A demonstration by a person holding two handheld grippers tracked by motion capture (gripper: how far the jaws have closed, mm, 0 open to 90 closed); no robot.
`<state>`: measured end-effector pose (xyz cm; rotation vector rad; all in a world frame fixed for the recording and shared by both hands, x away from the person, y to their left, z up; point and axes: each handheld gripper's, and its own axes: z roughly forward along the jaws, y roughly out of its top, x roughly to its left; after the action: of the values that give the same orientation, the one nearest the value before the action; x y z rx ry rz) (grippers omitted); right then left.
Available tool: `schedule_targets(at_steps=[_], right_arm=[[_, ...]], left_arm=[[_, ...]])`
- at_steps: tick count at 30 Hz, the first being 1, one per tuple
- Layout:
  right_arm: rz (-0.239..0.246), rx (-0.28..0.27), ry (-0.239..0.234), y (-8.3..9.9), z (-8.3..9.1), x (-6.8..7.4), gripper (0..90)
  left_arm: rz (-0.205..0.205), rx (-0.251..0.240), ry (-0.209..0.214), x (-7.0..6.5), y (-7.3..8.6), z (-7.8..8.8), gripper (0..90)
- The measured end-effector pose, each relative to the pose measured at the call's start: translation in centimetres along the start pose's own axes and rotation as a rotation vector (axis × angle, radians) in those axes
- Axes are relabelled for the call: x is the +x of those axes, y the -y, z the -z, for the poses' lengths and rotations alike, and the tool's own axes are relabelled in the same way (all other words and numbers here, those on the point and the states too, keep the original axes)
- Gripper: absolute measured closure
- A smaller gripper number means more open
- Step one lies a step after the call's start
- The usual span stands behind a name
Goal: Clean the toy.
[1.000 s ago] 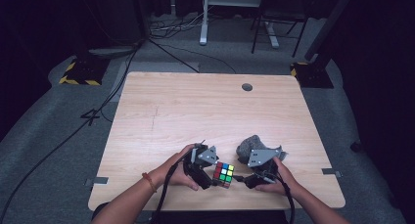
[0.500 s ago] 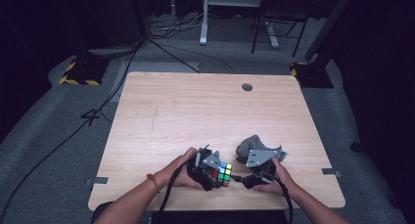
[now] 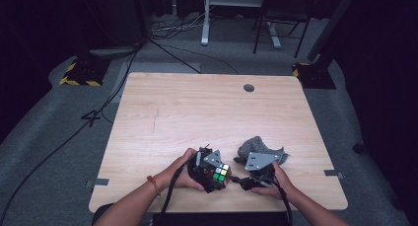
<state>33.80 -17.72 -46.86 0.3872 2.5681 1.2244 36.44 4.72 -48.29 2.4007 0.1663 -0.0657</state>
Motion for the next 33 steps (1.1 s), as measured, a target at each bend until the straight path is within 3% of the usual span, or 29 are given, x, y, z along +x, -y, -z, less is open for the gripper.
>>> schedule_targets(at_steps=[8,13,19,23,25,28,33], right_arm=[[-0.019,0.017,-0.021,0.1,-0.4,-0.1,36.2],[-0.006,0.005,-0.031,-0.4,-0.6,0.0,35.4],[-0.002,-0.034,-0.024,-1.1,-0.7,0.2,35.0],[0.000,-0.081,-0.016,-1.8,-0.7,0.3,36.7],[0.007,-0.081,-0.018,-2.3,-0.9,0.3,35.1],[0.018,-0.066,-0.021,-2.4,-1.5,0.4,36.0],[0.009,-0.058,-0.024,-2.2,-2.0,0.4,37.6]], left_arm=[[-0.052,0.052,-0.002,-0.2,0.0,-0.1,16.8],[-0.041,0.057,0.005,0.0,0.1,-0.1,14.7],[-0.016,0.026,0.011,0.4,0.2,0.3,13.1],[-0.013,0.053,-0.007,0.5,0.4,0.0,12.7],[-0.006,0.043,-0.001,0.6,0.4,0.1,11.9],[-0.017,0.044,-0.031,0.6,0.6,0.3,13.6],[0.011,0.033,-0.029,0.8,0.9,0.7,13.0]])
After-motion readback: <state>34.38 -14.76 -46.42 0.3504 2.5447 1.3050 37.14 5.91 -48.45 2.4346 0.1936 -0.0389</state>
